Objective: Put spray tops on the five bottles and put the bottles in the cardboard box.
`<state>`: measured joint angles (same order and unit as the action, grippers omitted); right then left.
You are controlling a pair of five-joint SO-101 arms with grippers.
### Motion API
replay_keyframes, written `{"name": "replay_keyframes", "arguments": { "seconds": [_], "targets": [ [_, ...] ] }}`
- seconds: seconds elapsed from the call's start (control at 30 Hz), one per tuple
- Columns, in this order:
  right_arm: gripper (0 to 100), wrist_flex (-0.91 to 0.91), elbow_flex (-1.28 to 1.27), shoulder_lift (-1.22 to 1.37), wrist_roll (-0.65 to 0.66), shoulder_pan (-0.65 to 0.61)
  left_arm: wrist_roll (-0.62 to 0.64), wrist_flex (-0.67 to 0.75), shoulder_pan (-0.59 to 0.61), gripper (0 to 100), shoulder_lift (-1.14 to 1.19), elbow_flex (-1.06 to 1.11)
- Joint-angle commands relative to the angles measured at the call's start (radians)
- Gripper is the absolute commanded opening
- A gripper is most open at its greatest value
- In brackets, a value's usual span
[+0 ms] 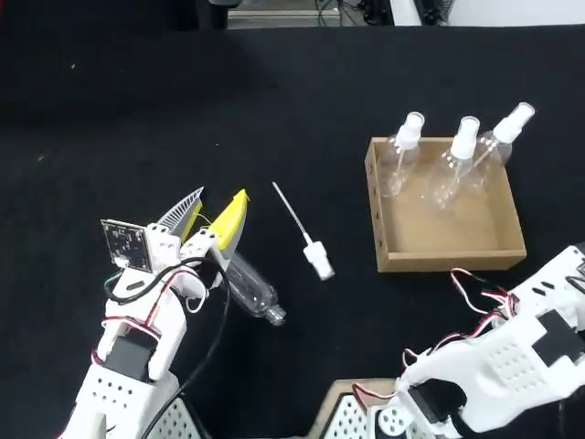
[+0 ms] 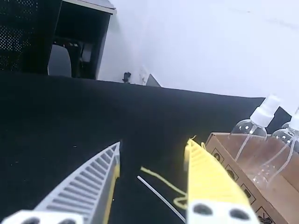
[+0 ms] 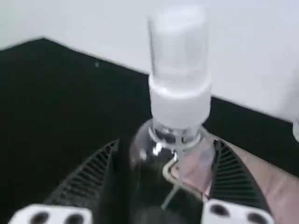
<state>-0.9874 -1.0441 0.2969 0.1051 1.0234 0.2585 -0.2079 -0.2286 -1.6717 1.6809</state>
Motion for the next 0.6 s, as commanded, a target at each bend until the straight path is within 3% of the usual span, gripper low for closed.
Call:
{"name": "replay_keyframes", "arguments": {
  "seconds": [0.0, 0.57],
  "targets": [
    [24.5, 0.0, 0.051, -0.064, 0.005, 0.018, 0.002, 0.014, -0.001, 21, -0.012, 0.024],
    [24.7, -0.012, 0.008, -0.156, 0.006, 0.023, 0.002, 0.014, -0.001, 21, -0.012, 0.024]
  ]
}}
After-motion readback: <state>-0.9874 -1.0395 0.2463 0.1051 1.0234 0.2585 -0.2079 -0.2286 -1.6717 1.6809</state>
